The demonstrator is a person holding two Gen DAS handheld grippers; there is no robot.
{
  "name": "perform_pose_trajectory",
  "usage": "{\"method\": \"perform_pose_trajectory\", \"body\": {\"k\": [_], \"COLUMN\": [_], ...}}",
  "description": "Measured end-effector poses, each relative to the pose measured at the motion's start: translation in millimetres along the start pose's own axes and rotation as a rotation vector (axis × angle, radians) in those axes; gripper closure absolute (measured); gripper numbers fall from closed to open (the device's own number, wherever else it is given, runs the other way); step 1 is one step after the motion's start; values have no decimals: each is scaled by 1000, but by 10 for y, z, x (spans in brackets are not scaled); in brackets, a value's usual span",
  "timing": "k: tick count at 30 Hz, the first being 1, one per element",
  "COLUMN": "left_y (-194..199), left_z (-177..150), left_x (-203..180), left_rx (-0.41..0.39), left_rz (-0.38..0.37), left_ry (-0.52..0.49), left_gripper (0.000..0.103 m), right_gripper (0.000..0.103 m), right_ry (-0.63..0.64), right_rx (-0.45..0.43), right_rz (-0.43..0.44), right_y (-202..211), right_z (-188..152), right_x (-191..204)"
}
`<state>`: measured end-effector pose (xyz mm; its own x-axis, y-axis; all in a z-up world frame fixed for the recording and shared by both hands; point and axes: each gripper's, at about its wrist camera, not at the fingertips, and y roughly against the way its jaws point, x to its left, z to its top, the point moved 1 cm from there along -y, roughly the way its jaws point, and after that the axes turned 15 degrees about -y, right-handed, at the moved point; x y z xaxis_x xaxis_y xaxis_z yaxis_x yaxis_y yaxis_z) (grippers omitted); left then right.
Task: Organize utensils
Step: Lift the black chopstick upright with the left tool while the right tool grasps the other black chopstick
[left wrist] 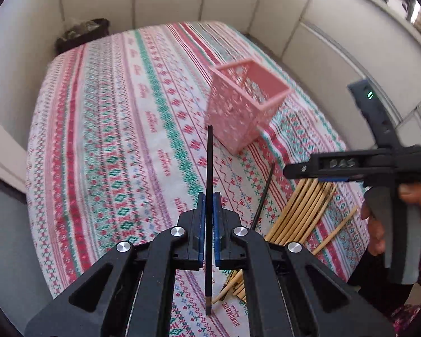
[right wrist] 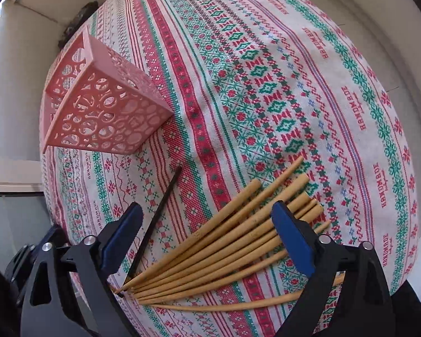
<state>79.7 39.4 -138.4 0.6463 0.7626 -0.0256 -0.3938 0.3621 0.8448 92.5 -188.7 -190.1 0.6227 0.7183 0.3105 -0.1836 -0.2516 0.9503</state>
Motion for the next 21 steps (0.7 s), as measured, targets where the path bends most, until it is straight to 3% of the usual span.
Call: {"method": "perform_pose_trajectory", "body": {"k": [3,8,14,17,21], "left_y": [330,675,872,914,907], "left_z": [-36,71,91,103,96], "left_x": [92,345,347,364,367], "left_rx": [-110,-226,-279,-292,-297], "left_rz": [51,59,49,43,41], "left_ry": [45,76,74,81,93], "left_gripper": [99,99,99,99,99], "right_gripper": [27,25,23,35,35], "right_ry": [-60,-160,-28,-68,-113], "right_rx": [-33,-129,-285,-277,-241], "right_rz": [-23,-71,-220,-133,21], "right_y": [-17,-84,-146,-11,283], "right_z": [-22,-109,-366,-413,-369], "right_x": [29,159,351,179,-132]}}
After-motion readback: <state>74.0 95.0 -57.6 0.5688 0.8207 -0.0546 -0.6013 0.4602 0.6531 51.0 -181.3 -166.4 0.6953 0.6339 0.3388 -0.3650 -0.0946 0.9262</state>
